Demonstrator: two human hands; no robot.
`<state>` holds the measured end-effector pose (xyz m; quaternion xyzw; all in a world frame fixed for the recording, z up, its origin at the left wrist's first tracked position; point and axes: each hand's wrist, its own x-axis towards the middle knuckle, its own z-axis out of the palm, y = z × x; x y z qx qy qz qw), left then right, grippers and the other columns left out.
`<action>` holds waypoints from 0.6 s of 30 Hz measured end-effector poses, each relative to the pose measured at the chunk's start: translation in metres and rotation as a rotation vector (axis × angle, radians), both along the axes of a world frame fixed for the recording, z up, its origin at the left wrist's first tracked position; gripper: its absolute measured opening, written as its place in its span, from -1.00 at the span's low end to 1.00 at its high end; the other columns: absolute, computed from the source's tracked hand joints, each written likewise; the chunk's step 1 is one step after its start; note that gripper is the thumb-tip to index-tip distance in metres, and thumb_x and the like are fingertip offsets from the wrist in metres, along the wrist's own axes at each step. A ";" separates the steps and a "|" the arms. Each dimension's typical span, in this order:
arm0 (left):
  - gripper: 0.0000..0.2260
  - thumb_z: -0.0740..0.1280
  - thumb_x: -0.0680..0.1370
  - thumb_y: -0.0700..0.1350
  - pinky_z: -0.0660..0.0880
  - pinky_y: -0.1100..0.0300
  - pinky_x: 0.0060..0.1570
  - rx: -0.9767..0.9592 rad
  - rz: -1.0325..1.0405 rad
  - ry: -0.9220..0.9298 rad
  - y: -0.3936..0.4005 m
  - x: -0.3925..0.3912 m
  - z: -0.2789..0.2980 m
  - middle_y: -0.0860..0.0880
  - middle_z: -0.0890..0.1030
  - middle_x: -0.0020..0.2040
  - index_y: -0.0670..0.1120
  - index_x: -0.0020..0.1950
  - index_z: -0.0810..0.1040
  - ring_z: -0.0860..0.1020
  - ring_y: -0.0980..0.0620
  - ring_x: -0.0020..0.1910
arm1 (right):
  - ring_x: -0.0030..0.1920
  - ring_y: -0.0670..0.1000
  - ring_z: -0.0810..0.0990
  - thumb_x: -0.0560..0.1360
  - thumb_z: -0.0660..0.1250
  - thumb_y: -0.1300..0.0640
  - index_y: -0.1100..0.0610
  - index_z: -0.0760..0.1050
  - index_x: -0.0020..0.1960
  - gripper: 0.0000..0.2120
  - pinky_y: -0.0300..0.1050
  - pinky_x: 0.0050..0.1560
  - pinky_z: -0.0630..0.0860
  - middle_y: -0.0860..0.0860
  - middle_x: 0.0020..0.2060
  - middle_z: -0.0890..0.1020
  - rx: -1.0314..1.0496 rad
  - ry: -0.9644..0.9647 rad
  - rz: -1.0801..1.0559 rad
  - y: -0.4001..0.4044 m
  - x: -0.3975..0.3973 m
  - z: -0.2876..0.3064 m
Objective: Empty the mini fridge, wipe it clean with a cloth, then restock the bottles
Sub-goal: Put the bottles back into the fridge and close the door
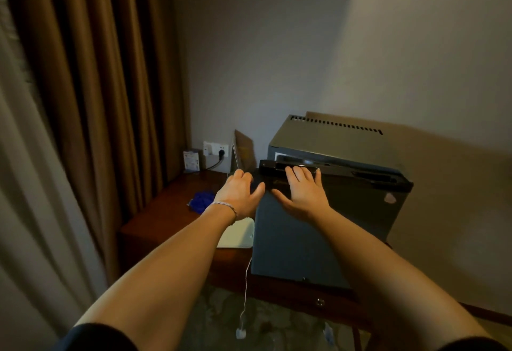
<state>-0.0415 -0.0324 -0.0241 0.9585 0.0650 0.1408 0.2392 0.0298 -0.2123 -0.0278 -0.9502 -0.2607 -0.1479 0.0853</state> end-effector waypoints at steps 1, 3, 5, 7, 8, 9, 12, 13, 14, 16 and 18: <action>-0.57 0.15 0.61 0.18 0.47 0.01 0.25 -0.002 0.002 0.001 0.002 0.010 0.000 -0.05 0.42 0.25 -0.08 0.33 0.44 0.43 -0.02 0.22 | 0.56 0.09 0.11 0.57 0.07 -0.35 0.09 0.08 0.59 -0.24 0.20 0.55 -0.18 0.06 0.53 0.25 -0.003 -0.013 0.004 0.002 0.011 0.001; -0.59 0.15 0.61 0.18 0.47 0.03 0.23 -0.004 0.015 -0.007 0.005 0.031 0.000 -0.04 0.43 0.21 -0.08 0.28 0.47 0.43 -0.01 0.18 | 0.55 0.09 0.14 0.57 0.08 -0.34 0.10 0.08 0.59 -0.25 0.17 0.57 -0.13 0.06 0.52 0.27 -0.015 -0.033 0.010 0.003 0.034 0.001; -0.60 0.15 0.62 0.18 0.46 0.02 0.22 -0.001 0.030 -0.006 0.006 0.048 0.000 -0.04 0.44 0.19 -0.08 0.27 0.47 0.44 -0.01 0.17 | 0.54 0.08 0.17 0.57 0.10 -0.32 0.10 0.09 0.59 -0.25 0.14 0.58 -0.07 0.06 0.52 0.28 -0.023 -0.038 0.016 0.004 0.051 0.001; -0.61 0.15 0.62 0.17 0.47 0.03 0.21 -0.012 0.047 -0.008 0.006 0.063 -0.001 -0.04 0.43 0.18 -0.08 0.25 0.47 0.44 -0.01 0.16 | 0.51 0.08 0.23 0.56 0.13 -0.32 0.12 0.14 0.58 -0.25 0.11 0.56 0.01 0.07 0.49 0.33 -0.018 -0.079 0.034 0.003 0.062 -0.005; -0.62 0.15 0.62 0.17 0.47 0.03 0.20 -0.016 0.053 -0.012 0.006 0.069 -0.002 -0.04 0.43 0.18 -0.07 0.24 0.47 0.44 -0.01 0.15 | 0.50 0.09 0.26 0.54 0.14 -0.32 0.13 0.16 0.57 -0.24 0.11 0.55 0.04 0.07 0.47 0.35 -0.019 -0.112 0.042 0.002 0.065 -0.009; -0.63 0.15 0.62 0.17 0.47 0.03 0.19 -0.019 0.064 -0.008 0.005 0.074 -0.003 -0.04 0.43 0.17 -0.07 0.23 0.48 0.44 -0.01 0.15 | 0.49 0.09 0.28 0.53 0.15 -0.31 0.14 0.18 0.56 -0.24 0.12 0.54 0.07 0.08 0.46 0.38 -0.020 -0.141 0.045 0.001 0.067 -0.013; -0.63 0.14 0.62 0.17 0.48 0.03 0.17 -0.035 0.073 -0.019 0.004 0.084 -0.011 -0.04 0.44 0.15 -0.08 0.21 0.49 0.46 -0.02 0.13 | 0.49 0.09 0.28 0.53 0.14 -0.30 0.14 0.18 0.56 -0.24 0.11 0.55 0.08 0.09 0.46 0.37 -0.023 -0.208 0.069 -0.003 0.071 -0.022; -0.63 0.14 0.62 0.17 0.48 0.02 0.16 -0.036 0.076 -0.005 0.002 0.084 -0.012 -0.04 0.44 0.14 -0.07 0.21 0.49 0.46 -0.02 0.12 | 0.50 0.09 0.27 0.54 0.14 -0.30 0.14 0.17 0.57 -0.24 0.10 0.55 0.06 0.09 0.47 0.36 -0.021 -0.201 0.069 -0.004 0.071 -0.022; -0.63 0.14 0.62 0.17 0.49 0.02 0.16 -0.034 0.071 -0.007 0.002 0.086 -0.015 -0.04 0.45 0.14 -0.07 0.20 0.49 0.46 -0.02 0.11 | 0.50 0.09 0.25 0.54 0.14 -0.30 0.14 0.15 0.58 -0.24 0.09 0.56 0.04 0.09 0.48 0.34 -0.022 -0.195 0.073 -0.004 0.071 -0.021; -0.64 0.14 0.62 0.18 0.50 -0.01 0.15 -0.045 0.072 -0.002 0.001 0.084 -0.015 -0.04 0.45 0.13 -0.06 0.18 0.49 0.46 -0.01 0.09 | 0.52 0.09 0.21 0.55 0.13 -0.30 0.12 0.10 0.59 -0.24 0.08 0.56 -0.02 0.09 0.51 0.30 -0.031 -0.181 0.073 -0.006 0.069 -0.017; -0.63 0.13 0.61 0.19 0.50 -0.03 0.16 -0.049 0.066 0.004 0.001 0.081 -0.013 -0.04 0.45 0.13 -0.06 0.18 0.50 0.47 -0.02 0.10 | 0.56 0.09 0.12 0.56 0.12 -0.30 0.11 0.02 0.61 -0.22 0.08 0.57 -0.10 0.08 0.55 0.22 -0.049 -0.124 0.063 -0.007 0.067 -0.013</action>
